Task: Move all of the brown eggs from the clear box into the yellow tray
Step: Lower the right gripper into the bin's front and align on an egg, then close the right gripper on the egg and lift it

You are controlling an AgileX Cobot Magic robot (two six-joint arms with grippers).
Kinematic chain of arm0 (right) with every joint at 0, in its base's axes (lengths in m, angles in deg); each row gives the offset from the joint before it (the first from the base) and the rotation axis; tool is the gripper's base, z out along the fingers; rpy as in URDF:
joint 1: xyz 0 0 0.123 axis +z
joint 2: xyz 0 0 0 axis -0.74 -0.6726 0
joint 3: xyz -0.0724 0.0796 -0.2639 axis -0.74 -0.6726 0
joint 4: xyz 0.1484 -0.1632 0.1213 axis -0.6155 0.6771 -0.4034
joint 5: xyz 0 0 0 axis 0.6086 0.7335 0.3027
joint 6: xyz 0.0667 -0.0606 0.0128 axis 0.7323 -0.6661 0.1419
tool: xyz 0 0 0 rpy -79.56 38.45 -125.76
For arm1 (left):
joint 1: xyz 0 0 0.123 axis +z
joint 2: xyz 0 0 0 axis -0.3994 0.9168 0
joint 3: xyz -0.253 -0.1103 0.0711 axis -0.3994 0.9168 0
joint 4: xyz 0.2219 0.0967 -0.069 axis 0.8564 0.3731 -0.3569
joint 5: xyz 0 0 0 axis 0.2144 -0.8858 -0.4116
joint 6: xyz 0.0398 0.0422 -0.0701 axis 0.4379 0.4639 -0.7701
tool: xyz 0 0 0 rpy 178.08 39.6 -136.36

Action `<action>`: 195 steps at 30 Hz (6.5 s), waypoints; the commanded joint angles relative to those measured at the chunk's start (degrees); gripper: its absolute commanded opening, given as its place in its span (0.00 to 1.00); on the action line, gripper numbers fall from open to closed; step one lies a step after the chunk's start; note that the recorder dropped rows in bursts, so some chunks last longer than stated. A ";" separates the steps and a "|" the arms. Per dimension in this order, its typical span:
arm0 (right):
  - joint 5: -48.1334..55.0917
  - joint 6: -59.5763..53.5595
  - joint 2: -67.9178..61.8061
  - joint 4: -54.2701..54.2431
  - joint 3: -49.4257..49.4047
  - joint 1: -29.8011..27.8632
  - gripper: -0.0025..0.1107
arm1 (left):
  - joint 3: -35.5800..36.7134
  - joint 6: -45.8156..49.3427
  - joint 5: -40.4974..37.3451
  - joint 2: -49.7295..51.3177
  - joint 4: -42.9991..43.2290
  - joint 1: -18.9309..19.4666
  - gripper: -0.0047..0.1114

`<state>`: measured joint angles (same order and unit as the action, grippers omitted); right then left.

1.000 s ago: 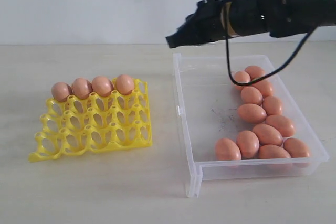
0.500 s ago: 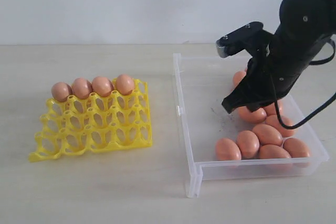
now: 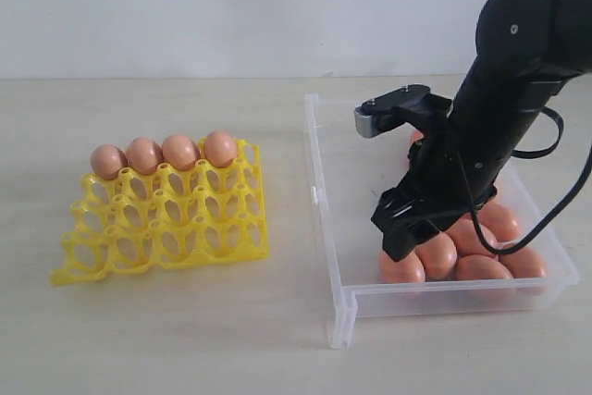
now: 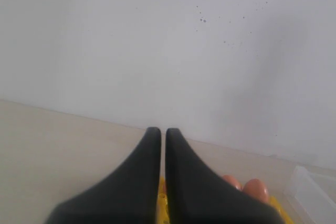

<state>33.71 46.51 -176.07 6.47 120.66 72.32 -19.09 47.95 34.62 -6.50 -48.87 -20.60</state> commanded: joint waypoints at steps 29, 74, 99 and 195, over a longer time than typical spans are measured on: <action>-2.86 -3.30 -6.50 -2.54 0.20 4.75 0.59 | -0.15 0.52 0.00 -0.16 -0.19 -0.24 0.07; -9.55 -31.14 -8.08 7.87 0.20 4.62 0.59 | -0.15 0.52 0.00 -0.16 -0.19 -0.24 0.07; -9.24 -11.23 -8.21 7.20 0.20 4.62 0.32 | -0.15 0.52 0.00 -0.16 -0.19 -0.24 0.07; -12.81 8.30 -13.31 10.94 0.31 4.62 0.02 | -0.15 0.52 0.00 -0.16 -0.19 -0.24 0.07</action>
<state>23.25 55.28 -187.55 17.64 121.80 76.87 -19.09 47.95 34.62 -6.50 -48.87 -20.60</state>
